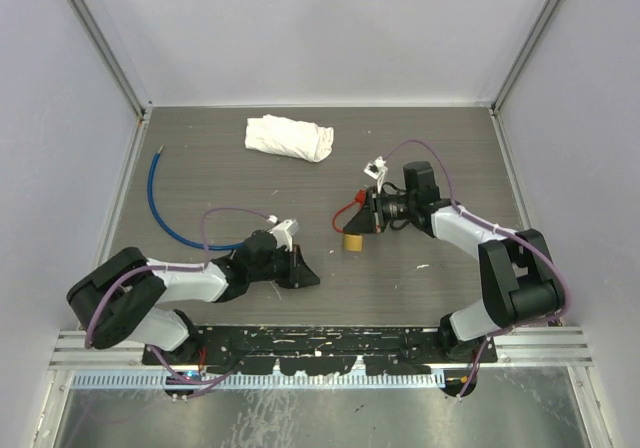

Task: Lock with the key
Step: Place the lock at the center of the board.

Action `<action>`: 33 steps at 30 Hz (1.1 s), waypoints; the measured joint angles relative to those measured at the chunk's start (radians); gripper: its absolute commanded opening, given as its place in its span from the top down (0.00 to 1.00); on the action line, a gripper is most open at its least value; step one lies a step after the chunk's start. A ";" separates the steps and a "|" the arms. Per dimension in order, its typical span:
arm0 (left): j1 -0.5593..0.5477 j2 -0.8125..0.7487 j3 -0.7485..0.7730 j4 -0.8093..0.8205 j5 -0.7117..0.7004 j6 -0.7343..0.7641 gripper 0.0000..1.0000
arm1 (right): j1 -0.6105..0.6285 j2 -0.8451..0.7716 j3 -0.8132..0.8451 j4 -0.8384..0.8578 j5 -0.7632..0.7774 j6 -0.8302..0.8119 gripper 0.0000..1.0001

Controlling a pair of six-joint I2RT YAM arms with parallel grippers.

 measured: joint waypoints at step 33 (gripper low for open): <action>0.000 -0.449 -0.029 -0.532 -0.338 0.049 0.02 | 0.225 0.177 0.142 -0.319 0.293 -0.318 0.31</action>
